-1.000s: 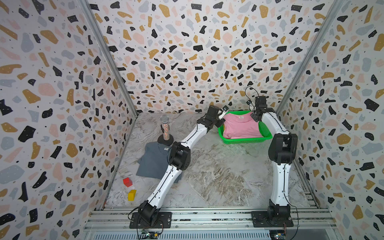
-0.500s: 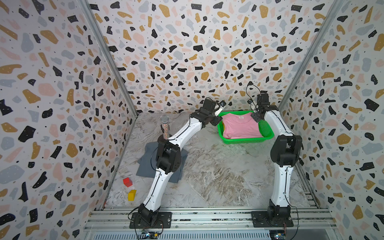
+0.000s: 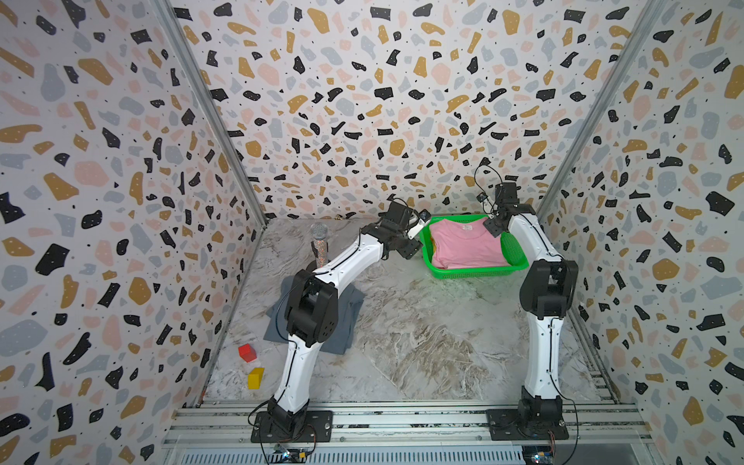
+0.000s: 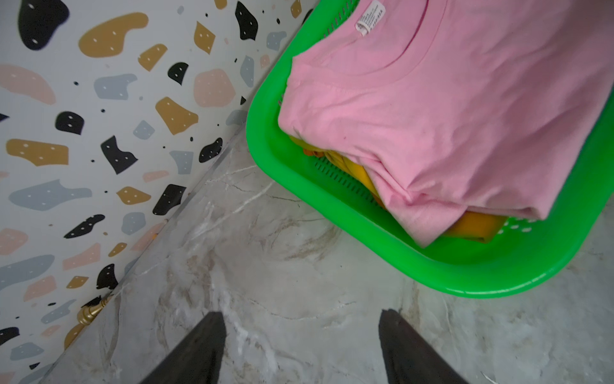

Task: Put the folded t-shirts into the basket
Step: Place the T-shirt in the bin, then move the bin to the center of the board.

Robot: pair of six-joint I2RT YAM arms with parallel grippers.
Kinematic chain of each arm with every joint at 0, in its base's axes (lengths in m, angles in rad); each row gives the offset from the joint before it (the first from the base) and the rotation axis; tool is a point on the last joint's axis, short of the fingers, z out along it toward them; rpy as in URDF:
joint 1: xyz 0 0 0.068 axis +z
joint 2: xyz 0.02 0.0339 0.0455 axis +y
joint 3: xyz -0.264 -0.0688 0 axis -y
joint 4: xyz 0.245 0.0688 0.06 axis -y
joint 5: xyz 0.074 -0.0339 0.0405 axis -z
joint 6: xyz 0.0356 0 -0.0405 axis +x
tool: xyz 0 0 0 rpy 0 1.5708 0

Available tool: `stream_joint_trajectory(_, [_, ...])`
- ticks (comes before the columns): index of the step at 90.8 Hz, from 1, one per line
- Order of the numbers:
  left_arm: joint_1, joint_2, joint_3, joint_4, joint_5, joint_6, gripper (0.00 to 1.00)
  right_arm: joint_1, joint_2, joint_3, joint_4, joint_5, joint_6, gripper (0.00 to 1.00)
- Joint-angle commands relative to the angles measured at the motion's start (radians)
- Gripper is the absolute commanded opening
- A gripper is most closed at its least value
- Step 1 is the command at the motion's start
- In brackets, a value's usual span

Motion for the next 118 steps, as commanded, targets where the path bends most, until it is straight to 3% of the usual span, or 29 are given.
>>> stream_joint_trajectory(1, [0.004,-0.088,-0.068,-0.001,-0.006,0.037,0.76,-0.004,0.045,0.051,-0.021,0.013,-0.029,0.68])
stream_joint_trajectory(39, [0.024,-0.301,-0.36,0.003,-0.061,0.082,0.77,-0.003,0.145,0.056,-0.003,0.076,-0.105,0.69])
stream_joint_trajectory(60, [0.087,-0.452,-0.498,-0.082,-0.073,0.087,0.79,-0.003,-0.072,0.01,-0.109,-0.058,-0.026,0.72])
stream_joint_trajectory(85, [0.207,-0.646,-0.696,-0.187,-0.017,0.156,0.81,-0.001,-0.36,-0.151,-0.22,-0.231,0.042,0.82])
stream_joint_trajectory(105, [0.286,-0.76,-0.829,-0.226,0.038,0.179,0.81,-0.001,-0.529,-0.342,-0.282,-0.317,0.026,0.91])
stream_joint_trajectory(118, [0.333,-0.822,-0.906,-0.233,0.059,0.179,0.82,0.007,-0.621,-0.473,-0.322,-0.449,-0.023,0.92])
